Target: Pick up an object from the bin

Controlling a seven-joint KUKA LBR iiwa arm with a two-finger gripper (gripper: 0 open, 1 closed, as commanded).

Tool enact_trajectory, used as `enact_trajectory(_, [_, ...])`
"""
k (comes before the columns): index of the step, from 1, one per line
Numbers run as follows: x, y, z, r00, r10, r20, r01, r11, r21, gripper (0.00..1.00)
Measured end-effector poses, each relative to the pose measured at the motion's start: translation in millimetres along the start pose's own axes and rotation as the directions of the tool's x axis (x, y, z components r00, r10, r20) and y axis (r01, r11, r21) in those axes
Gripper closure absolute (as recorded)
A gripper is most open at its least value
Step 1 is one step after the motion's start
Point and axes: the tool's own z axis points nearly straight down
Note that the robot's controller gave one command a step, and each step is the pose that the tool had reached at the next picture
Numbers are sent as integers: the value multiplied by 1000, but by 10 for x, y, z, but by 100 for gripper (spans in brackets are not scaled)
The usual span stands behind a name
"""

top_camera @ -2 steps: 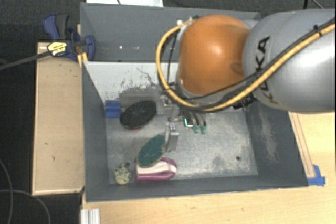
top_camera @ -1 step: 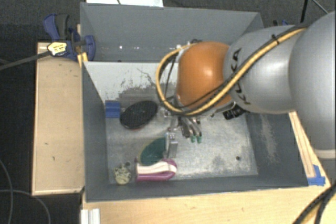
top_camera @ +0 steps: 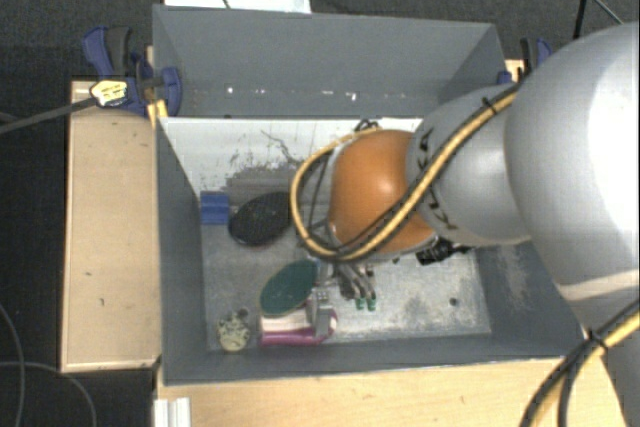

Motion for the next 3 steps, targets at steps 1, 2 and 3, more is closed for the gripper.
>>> enact_trajectory(1, [147, 355, -112, 1000, -13, 7, 13, 1000, 0, 0])
enact_trajectory(2, [250, -40, -33, 996, -89, 11, 89, 996, 0, 0])
enact_trajectory(3, [-228, -53, -51, 1000, -18, 7, 18, 1000, 0, 0])
